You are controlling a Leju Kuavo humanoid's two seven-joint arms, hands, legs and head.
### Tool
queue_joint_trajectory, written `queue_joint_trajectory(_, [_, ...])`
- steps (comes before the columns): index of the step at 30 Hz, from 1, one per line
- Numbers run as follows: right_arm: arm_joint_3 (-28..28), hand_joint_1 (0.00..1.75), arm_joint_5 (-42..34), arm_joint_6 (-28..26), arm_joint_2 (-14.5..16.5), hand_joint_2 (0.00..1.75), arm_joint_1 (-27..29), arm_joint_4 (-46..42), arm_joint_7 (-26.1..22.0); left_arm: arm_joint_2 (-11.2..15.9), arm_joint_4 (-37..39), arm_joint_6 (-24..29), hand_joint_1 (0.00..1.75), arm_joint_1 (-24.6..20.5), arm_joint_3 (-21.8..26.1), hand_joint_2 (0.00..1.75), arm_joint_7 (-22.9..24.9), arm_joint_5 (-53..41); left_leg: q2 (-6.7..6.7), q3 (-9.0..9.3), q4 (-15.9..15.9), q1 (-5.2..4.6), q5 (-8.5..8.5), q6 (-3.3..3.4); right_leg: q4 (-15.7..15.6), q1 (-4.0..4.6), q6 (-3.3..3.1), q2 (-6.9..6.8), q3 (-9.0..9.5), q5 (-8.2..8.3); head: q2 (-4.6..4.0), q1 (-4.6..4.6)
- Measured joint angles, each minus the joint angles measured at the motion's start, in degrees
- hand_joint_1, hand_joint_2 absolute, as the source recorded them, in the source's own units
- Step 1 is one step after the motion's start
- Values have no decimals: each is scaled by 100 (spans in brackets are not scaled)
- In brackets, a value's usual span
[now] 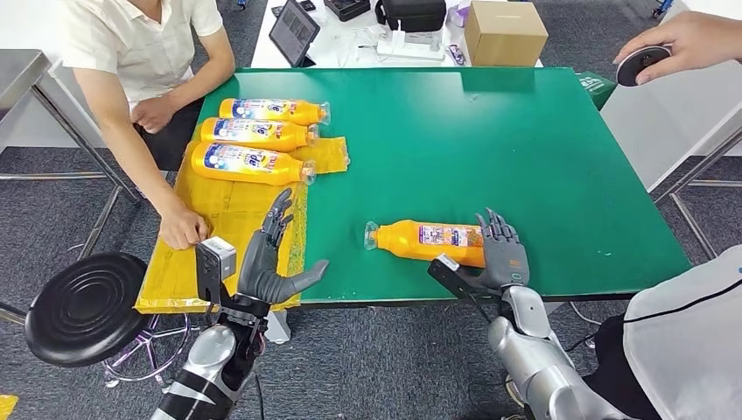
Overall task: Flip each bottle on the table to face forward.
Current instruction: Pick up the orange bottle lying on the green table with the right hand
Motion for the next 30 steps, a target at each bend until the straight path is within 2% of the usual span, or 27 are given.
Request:
queue_joint_trajectory(3, [1, 0, 4, 81, -7, 175, -77, 95, 59, -12, 33, -4, 0, -27, 0, 175, 26, 9, 0, 2, 0, -1, 1, 1, 0, 0, 0, 0, 2, 0, 0, 0])
queue_joint_trajectory(7, [1, 122, -36, 238, -17, 175, -175, 239, 21, -44, 82, -26, 0, -74, -1, 175, 50, 50, 0, 6, 1, -1, 1, 1, -1, -1, 0, 0, 6, 0, 0, 0])
queue_joint_trajectory(8, [1, 127, -61, 286, -21, 175, -192, 275, -11, -50, 97, -30, 0, -88, -1, 175, 53, 59, 0, 6, 1, -1, 1, 1, -1, -1, 0, 0, 6, 0, 0, 0])
queue_joint_trajectory(11, [1, 166, -108, 356, -32, 175, -213, 353, -73, -62, 131, -35, 0, -121, -2, 175, 55, 67, 0, 6, 1, -1, 1, 1, -1, -1, 0, 0, 6, 1, 0, 0])
queue_joint_trajectory(12, [1, 173, -114, 363, -34, 175, -220, 372, -82, -67, 137, -36, 0, -126, -2, 175, 55, 67, 0, 7, 1, -1, 1, 1, -1, 0, 0, 0, 6, 1, 0, 0])
queue_joint_trajectory(17, [1, 164, -187, 416, -45, 175, -287, 472, -166, -81, 181, -69, 0, -167, -5, 175, 69, 92, 1, 9, 1, -1, 1, 1, -1, 0, 0, 0, 7, 0, 0, 1])
queue_joint_trajectory(30, [-3, 174, -290, 460, -46, 175, -368, 623, -338, -87, 284, -105, 0, -311, -46, 175, 85, 144, 1, 11, 1, -1, 1, 1, -1, 0, 0, 0, 9, 0, 0, 0])
